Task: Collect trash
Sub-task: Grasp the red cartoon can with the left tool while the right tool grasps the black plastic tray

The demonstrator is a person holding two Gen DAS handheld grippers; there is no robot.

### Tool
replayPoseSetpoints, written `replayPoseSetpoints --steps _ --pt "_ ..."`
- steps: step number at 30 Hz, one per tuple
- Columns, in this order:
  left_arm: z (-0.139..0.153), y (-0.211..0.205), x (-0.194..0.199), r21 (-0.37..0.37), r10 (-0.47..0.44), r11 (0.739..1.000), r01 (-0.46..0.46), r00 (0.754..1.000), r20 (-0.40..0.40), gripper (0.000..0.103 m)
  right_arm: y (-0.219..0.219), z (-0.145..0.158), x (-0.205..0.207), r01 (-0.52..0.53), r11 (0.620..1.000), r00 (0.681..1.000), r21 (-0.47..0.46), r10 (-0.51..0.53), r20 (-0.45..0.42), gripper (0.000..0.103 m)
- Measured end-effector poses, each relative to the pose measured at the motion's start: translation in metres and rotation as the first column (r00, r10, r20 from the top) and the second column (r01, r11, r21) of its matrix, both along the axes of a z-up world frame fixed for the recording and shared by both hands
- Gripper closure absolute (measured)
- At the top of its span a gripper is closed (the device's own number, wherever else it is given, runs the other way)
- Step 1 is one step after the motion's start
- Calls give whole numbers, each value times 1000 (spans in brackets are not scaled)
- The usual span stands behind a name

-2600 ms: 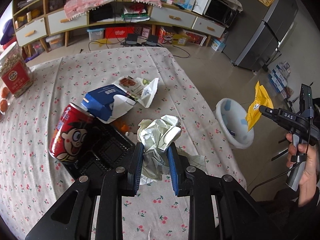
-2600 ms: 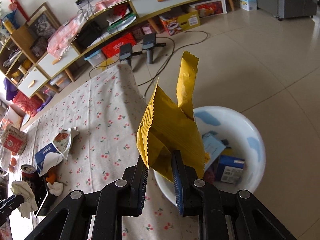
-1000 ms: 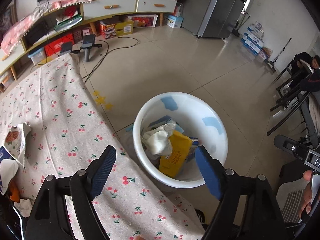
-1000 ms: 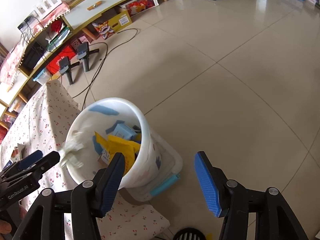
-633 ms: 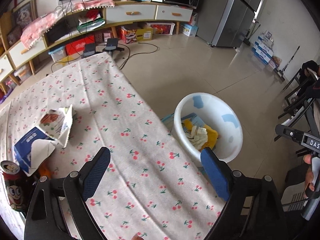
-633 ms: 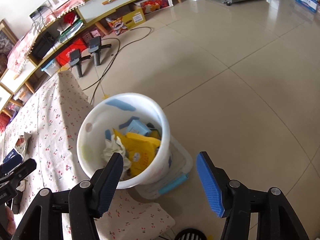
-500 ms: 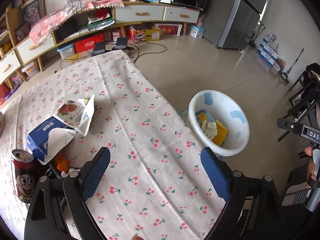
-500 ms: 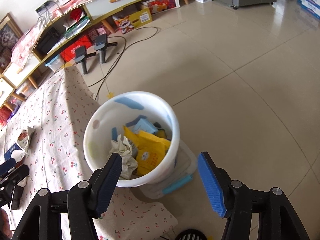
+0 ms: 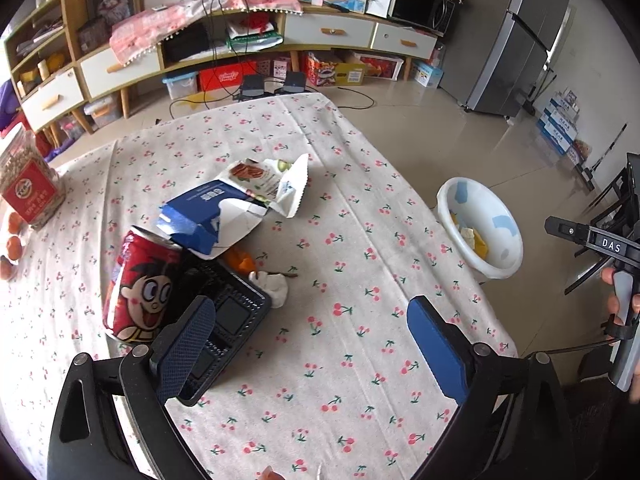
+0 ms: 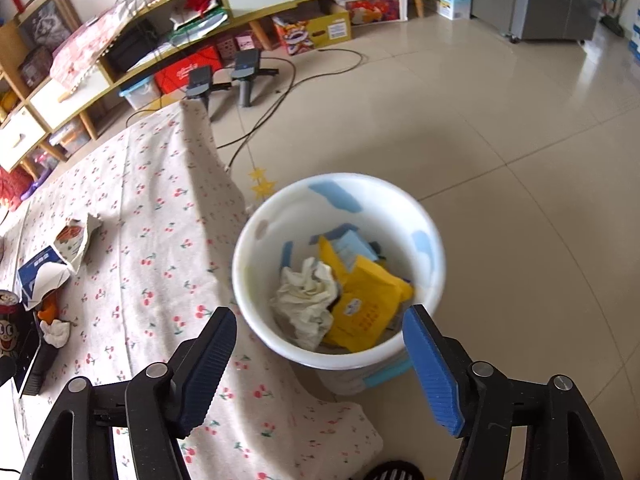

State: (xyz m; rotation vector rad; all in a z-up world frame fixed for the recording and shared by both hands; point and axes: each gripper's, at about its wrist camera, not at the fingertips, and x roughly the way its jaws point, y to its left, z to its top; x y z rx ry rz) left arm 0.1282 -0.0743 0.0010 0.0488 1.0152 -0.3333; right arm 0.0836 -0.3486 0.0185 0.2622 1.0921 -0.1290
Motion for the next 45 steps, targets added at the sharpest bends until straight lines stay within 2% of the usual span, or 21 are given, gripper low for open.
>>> replayPoseSetpoints --steps 3,7,11,13,17,20,26,32,34,36,38,40,42,43,45 --pt "2 19 -1 6 25 1000 -25 999 20 0 23 0 8 -39 999 999 -16 39 -3 26" --pt "6 44 -1 9 56 998 -57 997 46 0 51 0 19 -84 995 996 -51 84 7 18" --pt "6 66 3 22 89 996 -91 994 64 0 75 0 30 -116 991 993 -66 118 12 16" --pt "3 76 6 24 102 994 -103 994 48 0 85 -1 35 -129 989 991 -74 131 19 12" --pt "-8 98 12 -8 138 990 -138 990 19 0 105 -3 44 -151 982 988 -117 155 25 11" --pt "-20 111 16 3 156 988 -156 988 7 0 119 -7 51 -167 975 985 -147 170 12 7" --pt "-28 122 33 31 142 989 -141 990 -21 0 143 -17 68 -197 975 980 -104 196 -19 6" --pt "-39 128 53 3 148 989 -148 985 -94 1 155 -25 82 -197 977 980 -76 195 -40 6" --pt "-42 123 57 7 130 992 -130 986 -102 4 158 -27 85 -198 978 980 -70 195 -47 6" --pt "-48 116 61 42 107 994 -103 988 -110 7 161 -29 88 -200 978 979 -63 197 -51 6" --pt "-55 108 64 85 85 994 -75 989 -122 13 163 -30 90 -200 978 979 -52 197 -53 6" --pt "-63 103 66 121 74 991 -57 988 -139 23 163 -30 91 -197 980 979 -40 195 -55 6" --pt "-69 101 68 153 82 986 -60 987 -139 27 165 -30 92 -197 980 979 -26 195 -54 6" --pt "-70 102 69 158 87 985 -65 987 -136 35 166 -31 92 -198 980 979 -21 197 -54 6" --pt "-69 106 71 128 103 988 -86 985 -141 39 169 -31 91 -203 979 978 -21 201 -56 6"
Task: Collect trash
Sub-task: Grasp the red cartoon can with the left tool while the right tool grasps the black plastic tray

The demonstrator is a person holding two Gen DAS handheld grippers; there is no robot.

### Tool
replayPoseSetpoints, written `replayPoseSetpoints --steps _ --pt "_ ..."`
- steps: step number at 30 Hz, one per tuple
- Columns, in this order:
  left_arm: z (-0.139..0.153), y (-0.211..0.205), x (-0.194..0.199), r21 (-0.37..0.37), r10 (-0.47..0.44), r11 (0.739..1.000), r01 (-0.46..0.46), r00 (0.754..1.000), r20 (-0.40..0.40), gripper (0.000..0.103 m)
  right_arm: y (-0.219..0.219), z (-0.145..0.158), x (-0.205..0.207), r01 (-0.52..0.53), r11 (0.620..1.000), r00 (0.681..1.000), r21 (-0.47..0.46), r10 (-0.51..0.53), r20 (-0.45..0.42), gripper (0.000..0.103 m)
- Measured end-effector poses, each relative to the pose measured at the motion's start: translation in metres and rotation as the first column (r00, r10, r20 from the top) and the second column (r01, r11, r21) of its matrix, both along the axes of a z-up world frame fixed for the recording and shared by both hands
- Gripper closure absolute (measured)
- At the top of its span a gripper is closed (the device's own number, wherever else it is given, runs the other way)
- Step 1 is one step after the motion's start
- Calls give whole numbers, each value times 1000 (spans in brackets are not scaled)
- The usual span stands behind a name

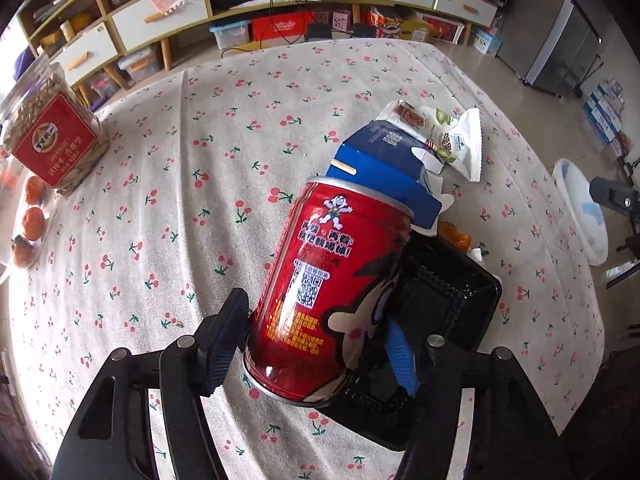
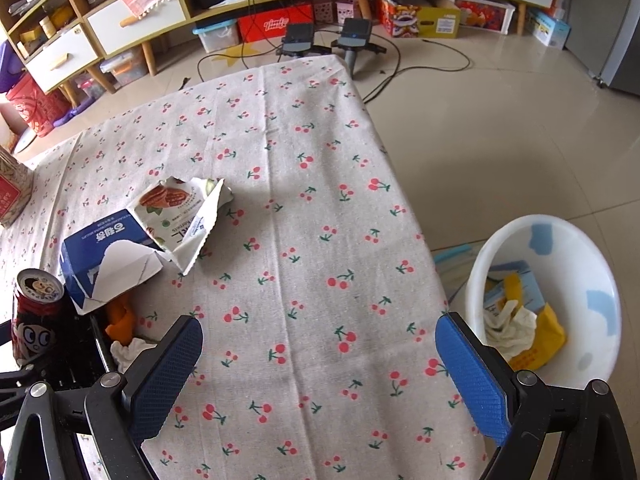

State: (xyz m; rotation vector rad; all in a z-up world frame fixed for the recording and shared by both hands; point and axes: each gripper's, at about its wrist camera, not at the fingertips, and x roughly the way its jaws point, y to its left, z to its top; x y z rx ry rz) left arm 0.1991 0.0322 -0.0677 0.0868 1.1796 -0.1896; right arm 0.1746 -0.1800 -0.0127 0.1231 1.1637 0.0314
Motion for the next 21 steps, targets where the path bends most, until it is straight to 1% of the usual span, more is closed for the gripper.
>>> replayPoseSetpoints --steps 1,8,14,16,21 --pt "1 2 0 -12 11 1000 -11 1000 1 43 1 0 0 -4 1000 1000 -2 4 -1 6" --pt "13 6 -8 -61 38 997 -37 999 16 44 14 -1 -2 -43 999 999 2 43 -5 6" --pt "34 24 -23 -133 94 987 -86 994 54 44 40 -6 -4 -114 988 993 100 117 -22 6" --pt "40 31 -31 -149 116 983 -104 991 68 44 53 -9 -5 -147 979 988 141 153 -32 6" --pt "52 52 -49 -169 172 974 -154 980 98 44 91 -15 -13 -238 950 967 201 252 -45 7"
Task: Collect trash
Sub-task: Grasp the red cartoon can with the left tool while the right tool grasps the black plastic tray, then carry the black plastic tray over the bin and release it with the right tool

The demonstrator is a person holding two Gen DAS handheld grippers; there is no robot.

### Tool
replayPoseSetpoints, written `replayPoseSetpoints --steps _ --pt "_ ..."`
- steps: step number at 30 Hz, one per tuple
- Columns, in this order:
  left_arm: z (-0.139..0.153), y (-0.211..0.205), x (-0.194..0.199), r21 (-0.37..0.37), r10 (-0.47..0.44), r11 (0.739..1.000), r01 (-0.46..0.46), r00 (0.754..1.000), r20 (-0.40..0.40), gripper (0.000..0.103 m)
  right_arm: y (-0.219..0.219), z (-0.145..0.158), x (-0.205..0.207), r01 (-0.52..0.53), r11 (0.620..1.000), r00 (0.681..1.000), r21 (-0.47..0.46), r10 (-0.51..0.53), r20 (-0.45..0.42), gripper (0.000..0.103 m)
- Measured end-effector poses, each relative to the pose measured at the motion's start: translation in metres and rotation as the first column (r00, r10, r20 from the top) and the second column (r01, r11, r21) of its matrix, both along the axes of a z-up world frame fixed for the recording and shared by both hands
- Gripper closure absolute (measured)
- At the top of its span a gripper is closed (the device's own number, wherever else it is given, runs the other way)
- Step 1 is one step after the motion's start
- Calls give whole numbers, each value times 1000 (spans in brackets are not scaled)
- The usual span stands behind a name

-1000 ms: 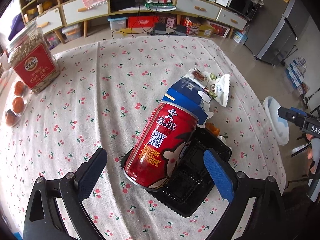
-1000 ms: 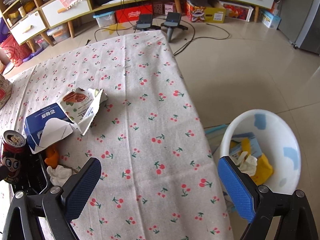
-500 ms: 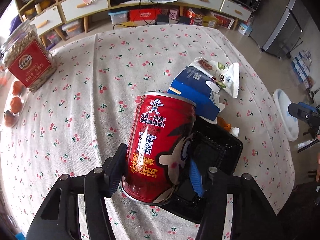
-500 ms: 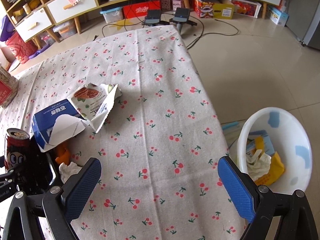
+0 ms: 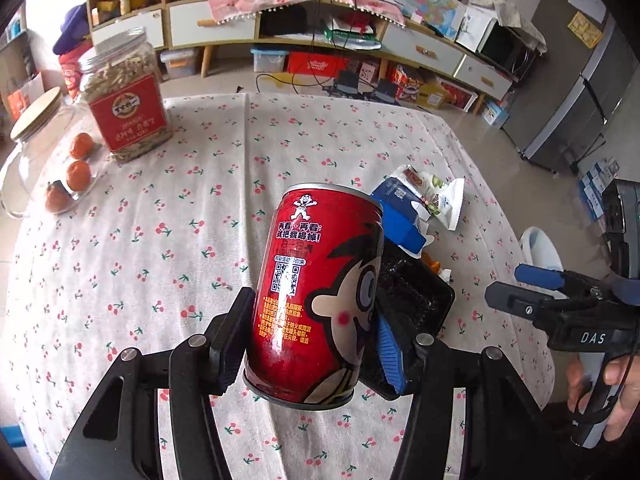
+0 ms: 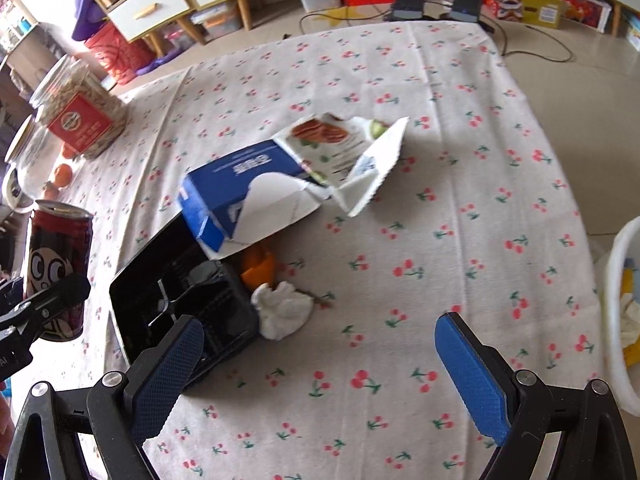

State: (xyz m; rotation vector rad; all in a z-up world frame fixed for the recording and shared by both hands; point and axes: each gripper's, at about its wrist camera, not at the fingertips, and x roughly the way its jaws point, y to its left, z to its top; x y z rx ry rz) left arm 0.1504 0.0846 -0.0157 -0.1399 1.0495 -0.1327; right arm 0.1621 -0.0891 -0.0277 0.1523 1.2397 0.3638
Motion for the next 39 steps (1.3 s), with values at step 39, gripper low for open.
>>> replayPoseSetpoints --steps 39 --pt "-19 101 -61 7 126 992 -126 991 -53 44 109 -28 -7 -322 934 931 -157 342 128 42"
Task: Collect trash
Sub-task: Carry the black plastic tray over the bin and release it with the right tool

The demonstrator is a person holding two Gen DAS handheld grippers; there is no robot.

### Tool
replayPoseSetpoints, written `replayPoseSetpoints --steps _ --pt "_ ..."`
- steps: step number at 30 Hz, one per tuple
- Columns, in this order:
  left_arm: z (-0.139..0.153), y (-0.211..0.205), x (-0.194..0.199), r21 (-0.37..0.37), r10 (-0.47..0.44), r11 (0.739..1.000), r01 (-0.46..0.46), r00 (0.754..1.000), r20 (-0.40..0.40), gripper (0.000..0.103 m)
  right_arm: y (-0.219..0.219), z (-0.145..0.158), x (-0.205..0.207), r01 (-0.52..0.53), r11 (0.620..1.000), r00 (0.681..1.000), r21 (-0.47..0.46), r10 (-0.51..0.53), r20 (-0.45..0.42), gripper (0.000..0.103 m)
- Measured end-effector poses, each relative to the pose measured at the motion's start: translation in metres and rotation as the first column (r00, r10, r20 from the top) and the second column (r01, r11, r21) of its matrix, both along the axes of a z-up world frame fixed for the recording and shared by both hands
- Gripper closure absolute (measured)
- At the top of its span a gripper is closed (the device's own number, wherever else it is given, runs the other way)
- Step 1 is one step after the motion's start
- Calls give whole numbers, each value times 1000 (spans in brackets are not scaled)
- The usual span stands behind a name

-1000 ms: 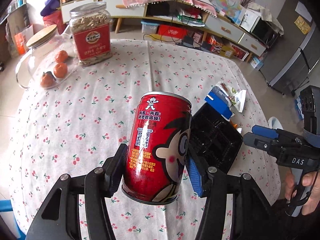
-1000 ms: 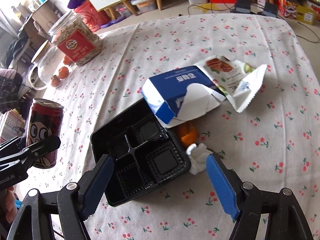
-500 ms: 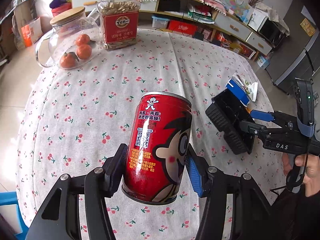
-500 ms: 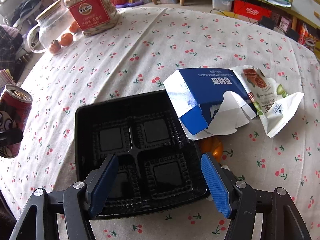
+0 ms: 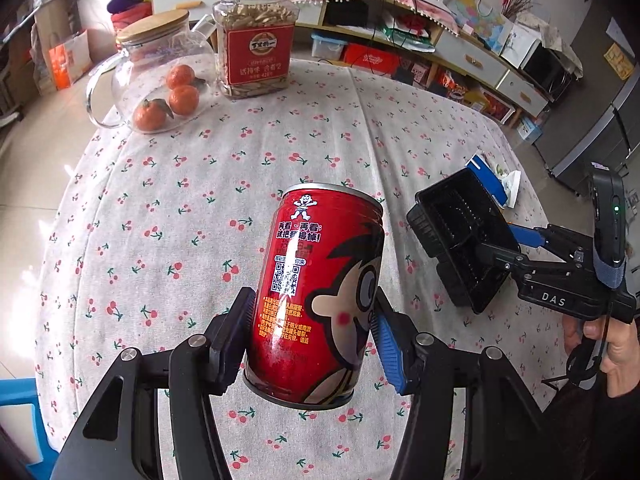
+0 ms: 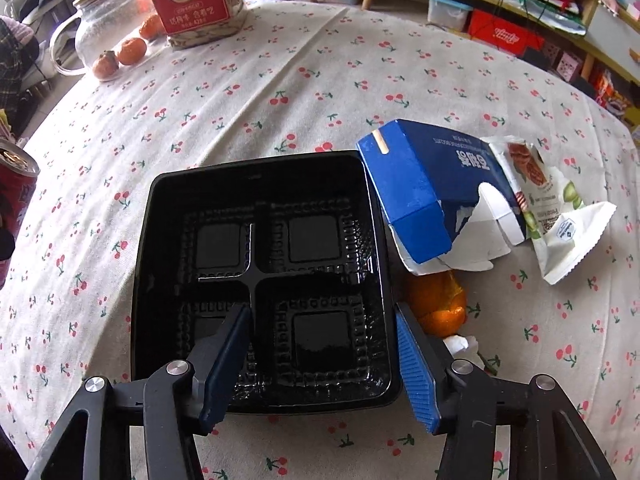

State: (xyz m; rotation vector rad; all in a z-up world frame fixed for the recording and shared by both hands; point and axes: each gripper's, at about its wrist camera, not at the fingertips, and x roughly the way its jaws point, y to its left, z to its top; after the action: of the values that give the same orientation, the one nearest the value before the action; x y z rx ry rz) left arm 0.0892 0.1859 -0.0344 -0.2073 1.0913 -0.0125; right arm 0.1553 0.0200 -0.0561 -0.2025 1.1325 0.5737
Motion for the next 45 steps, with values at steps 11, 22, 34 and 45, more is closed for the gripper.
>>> replayPoseSetpoints --steps 11,22,34,45 --pt "9 -17 4 -7 -19 1000 19 999 29 44 -28 41 -16 10 989 1000 148 -12 8 42" --pt "11 -74 18 1 -109 994 109 993 43 44 -137 59 -11 221 959 975 177 -224 0 42" --pt "17 -155 26 3 -225 974 226 972 66 44 -291 57 -24 522 842 852 137 -524 -26 42" --pt "21 -216 34 18 -320 947 320 945 72 44 -405 25 -32 754 656 654 -18 -754 -62 41"
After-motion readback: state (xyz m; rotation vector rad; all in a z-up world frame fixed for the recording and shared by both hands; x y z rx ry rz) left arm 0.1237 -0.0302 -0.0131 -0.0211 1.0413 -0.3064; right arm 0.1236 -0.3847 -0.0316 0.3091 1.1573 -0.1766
